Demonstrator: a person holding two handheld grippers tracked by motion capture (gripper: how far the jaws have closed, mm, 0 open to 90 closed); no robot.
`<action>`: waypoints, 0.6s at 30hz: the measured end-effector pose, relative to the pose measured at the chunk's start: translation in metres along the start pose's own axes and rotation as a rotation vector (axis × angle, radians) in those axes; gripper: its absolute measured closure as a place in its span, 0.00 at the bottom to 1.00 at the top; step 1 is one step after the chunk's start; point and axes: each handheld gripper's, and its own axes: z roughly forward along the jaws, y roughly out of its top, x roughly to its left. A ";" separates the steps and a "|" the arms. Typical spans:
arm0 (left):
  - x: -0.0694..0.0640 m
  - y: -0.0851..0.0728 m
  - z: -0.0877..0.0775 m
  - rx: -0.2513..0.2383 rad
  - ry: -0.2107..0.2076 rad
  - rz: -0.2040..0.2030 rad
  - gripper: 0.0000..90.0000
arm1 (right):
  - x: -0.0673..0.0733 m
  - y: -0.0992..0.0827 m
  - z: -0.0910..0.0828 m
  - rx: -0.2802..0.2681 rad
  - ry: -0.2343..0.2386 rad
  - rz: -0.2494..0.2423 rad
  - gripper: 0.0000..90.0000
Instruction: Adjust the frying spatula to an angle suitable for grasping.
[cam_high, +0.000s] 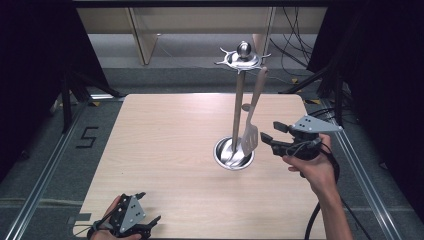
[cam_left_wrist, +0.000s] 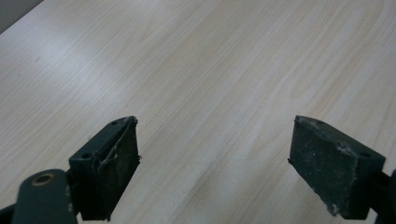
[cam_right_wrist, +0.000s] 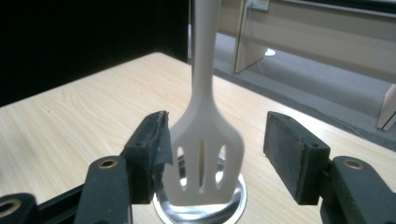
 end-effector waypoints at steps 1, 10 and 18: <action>0.000 0.000 0.000 0.001 -0.003 0.001 0.17 | 0.002 -0.002 0.002 -0.003 0.005 0.027 0.46; 0.001 0.001 0.000 -0.002 -0.005 -0.004 0.17 | 0.002 -0.014 0.009 0.045 0.011 0.023 0.45; 0.000 0.001 0.000 -0.001 -0.001 -0.011 0.17 | 0.005 -0.024 0.005 0.058 0.007 0.022 0.44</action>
